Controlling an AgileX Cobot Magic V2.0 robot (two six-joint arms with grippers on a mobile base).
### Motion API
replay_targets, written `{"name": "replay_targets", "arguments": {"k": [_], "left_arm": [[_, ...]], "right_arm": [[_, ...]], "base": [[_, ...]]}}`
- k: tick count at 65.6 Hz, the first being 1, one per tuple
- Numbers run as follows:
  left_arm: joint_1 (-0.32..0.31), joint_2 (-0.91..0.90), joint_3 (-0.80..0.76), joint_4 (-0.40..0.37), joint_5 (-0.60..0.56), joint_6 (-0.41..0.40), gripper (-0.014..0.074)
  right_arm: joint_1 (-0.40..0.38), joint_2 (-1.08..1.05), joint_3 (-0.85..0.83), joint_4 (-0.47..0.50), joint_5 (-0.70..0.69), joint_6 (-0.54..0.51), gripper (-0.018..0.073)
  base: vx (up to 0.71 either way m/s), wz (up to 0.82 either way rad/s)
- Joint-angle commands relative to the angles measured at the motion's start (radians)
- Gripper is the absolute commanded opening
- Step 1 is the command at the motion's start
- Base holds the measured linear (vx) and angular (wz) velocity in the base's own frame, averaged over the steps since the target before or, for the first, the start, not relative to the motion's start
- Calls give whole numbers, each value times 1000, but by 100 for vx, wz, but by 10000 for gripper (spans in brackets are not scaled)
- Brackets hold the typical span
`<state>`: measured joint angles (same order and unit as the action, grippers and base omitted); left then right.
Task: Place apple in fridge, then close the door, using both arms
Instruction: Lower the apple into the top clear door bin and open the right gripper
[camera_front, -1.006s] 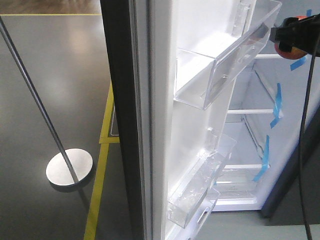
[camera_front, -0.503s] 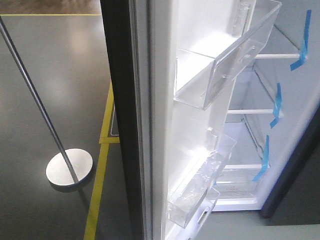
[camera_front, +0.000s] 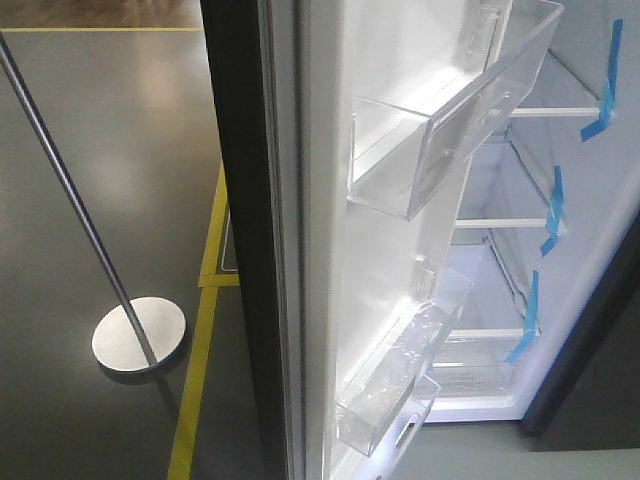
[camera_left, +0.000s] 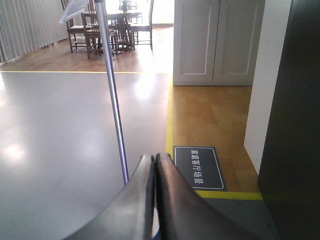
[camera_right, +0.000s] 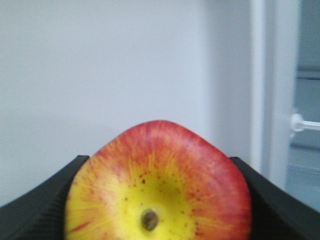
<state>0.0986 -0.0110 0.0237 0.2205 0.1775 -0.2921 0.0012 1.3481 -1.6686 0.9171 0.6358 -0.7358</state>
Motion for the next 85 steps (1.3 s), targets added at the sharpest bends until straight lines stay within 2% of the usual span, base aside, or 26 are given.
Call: {"name": "replay_targets", "arguments": {"k": [1,7,27,36,50,58,85], "left_arm": [[-9,-16,-17,0,-69,1,-6],[-9,-16,-17,0,-69,1,-6],[-9,-16,-17,0,-69,1,-6],[-9,-16,-17,0,-69,1,-6],[-9,-16,-17,0,-69,1,-6],[-9,-16,-17,0,-69,1,-6],[-9,-16,-17,0,-69,1,-6]], "right_arm": [[1,38,-55,150,36,-135,214],[1,87,-56,185,81,-146,216],[1,184,-56,185,117,-146,263],[1,186,-56,184,117,-158,348],[1,186,-56,165,117,-178,547],[1,186,-56,153,115,-178,617],[1,162,-57,123,91,-182,592]], "base": [[0,0],[0,0],[0,0],[0,0],[0,0],[0,0],[0,0]]}}
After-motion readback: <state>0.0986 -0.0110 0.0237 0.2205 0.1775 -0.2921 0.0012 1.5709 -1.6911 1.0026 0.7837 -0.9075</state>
